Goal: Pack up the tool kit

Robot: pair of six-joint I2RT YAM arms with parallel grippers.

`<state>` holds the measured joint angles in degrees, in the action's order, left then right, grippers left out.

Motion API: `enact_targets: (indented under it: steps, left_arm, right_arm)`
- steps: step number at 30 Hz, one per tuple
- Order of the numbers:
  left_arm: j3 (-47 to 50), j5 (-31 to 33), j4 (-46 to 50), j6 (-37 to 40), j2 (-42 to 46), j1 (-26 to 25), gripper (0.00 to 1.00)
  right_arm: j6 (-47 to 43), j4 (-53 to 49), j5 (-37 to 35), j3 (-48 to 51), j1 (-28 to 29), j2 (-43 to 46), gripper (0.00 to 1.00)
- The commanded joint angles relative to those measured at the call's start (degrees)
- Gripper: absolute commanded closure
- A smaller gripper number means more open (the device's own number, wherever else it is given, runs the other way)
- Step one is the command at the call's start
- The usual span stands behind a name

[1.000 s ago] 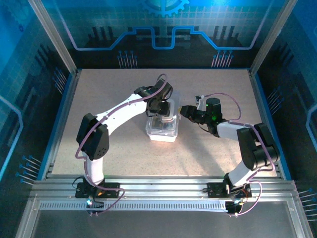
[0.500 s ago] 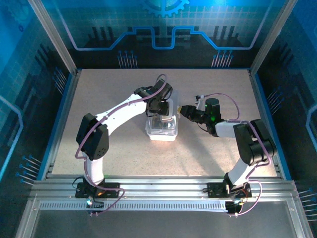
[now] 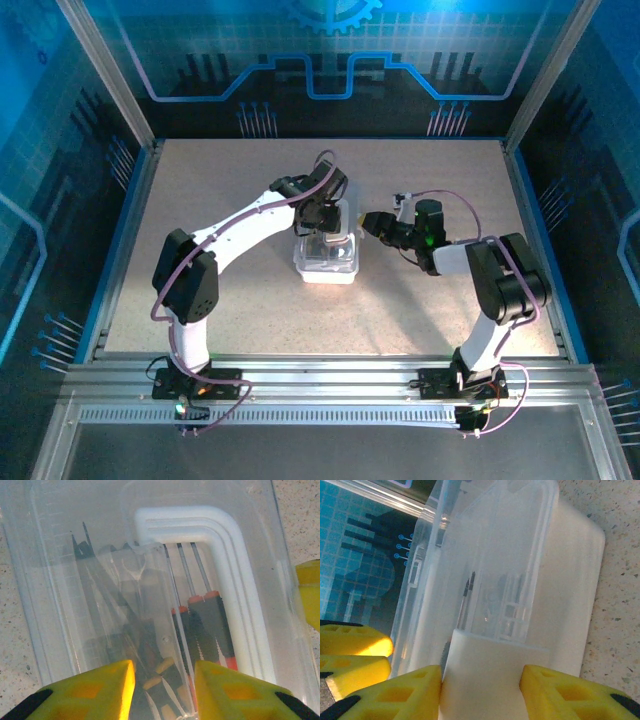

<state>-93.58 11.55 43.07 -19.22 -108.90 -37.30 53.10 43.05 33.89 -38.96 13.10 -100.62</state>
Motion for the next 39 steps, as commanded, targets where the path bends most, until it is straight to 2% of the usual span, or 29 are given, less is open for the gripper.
enact_targets:
  steps: [1,7,17,34,39]
  left_arm:
    - [4.9,-5.0,8.0,1.3,-3.7,-0.4,0.63]
    - [6.1,-6.5,6.9,1.2,-3.0,-0.3,0.63]
    - [6.4,-7.0,6.8,1.1,-2.4,-0.2,0.63]
    - [6.7,-7.0,7.2,1.5,-1.2,-0.3,0.63]
    - [6.7,-6.8,7.3,1.8,-0.7,-0.3,0.63]
  right_arm:
    - [1.0,-1.2,1.5,1.3,0.1,-2.7,0.51]
    - [1.1,-0.7,2.7,1.2,-0.4,-3.4,0.50]
    - [2.3,1.2,2.2,2.0,-0.4,-5.0,0.63]
    - [-2.0,-4.3,0.1,2.6,-0.3,-3.4,0.64]
    - [-1.7,-2.9,0.5,3.1,-0.3,-3.3,0.64]
